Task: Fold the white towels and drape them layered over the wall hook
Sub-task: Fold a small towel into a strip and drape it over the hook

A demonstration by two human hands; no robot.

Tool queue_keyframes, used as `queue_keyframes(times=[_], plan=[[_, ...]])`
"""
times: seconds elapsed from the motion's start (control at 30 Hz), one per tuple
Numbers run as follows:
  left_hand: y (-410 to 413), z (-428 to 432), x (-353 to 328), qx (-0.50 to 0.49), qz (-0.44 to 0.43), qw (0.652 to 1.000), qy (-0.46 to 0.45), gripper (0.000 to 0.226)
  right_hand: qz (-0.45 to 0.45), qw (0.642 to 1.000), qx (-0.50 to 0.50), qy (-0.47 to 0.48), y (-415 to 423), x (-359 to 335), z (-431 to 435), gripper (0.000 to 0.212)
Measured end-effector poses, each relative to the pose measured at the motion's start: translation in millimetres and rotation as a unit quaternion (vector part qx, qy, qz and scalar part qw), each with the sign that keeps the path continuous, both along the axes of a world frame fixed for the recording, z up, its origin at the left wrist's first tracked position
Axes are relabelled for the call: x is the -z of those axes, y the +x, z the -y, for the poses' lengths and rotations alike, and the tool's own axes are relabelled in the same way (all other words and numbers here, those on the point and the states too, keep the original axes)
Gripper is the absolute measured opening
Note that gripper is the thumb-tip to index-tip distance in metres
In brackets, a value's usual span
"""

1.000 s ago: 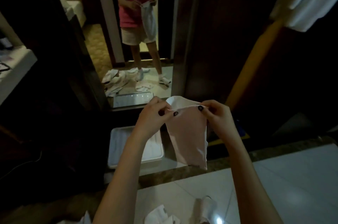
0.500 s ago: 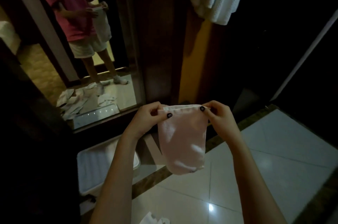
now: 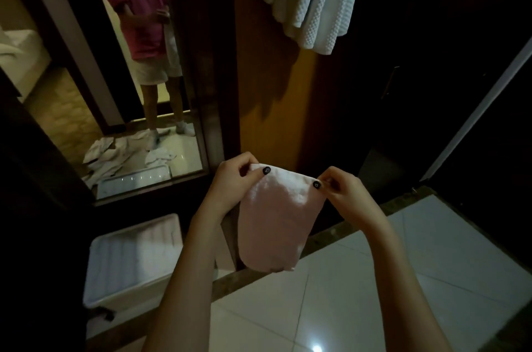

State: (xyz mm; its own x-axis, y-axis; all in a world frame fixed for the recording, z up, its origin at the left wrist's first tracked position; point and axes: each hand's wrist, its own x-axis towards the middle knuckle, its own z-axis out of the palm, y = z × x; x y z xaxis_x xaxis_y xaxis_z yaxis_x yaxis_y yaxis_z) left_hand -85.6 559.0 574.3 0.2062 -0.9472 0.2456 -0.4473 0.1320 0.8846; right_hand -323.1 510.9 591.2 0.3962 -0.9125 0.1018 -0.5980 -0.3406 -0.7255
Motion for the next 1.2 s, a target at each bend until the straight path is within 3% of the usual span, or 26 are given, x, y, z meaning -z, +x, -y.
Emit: queue_keyframes(times=[0.23, 0.47, 0.63, 0.8, 0.87, 0.9, 1.0, 1.2], plan=[[-56, 38, -4, -0.046, -0.008, 0.999, -0.017, 0.018, 0.003, 1.000, 0.007, -0.009, -52, -4, 46, 0.012], [-75, 75, 2, -0.050, -0.018, 0.998, -0.038, 0.028, 0.125, 0.990, 0.039, -0.054, -64, 4, 71, 0.013], [-81, 117, 6, -0.017, -0.044, 0.997, -0.061, 0.030, 0.189, 0.980, 0.051, -0.033, -74, 11, 105, 0.012], [-83, 169, 12, 0.006, -0.107, 0.993, -0.045, 0.029, 0.158, 0.986, 0.041, -0.016, -83, 17, 156, 0.007], [-81, 191, 13, 0.019, -0.122, 0.992, -0.015, 0.029, 0.104, 0.992, 0.064, -0.001, -83, 22, 177, 0.020], [-80, 203, 13, 0.024, -0.117, 0.993, 0.001, 0.028, 0.082, 0.994, 0.074, 0.014, -83, 22, 187, 0.023], [-75, 232, 13, 0.040, -0.094, 0.995, 0.022, 0.019, 0.077, 0.993, 0.085, 0.032, -81, 20, 211, 0.004], [-61, 287, 5, 0.054, -0.015, 0.998, 0.007, 0.014, 0.118, 0.987, 0.107, -0.012, -63, 10, 253, 0.012]])
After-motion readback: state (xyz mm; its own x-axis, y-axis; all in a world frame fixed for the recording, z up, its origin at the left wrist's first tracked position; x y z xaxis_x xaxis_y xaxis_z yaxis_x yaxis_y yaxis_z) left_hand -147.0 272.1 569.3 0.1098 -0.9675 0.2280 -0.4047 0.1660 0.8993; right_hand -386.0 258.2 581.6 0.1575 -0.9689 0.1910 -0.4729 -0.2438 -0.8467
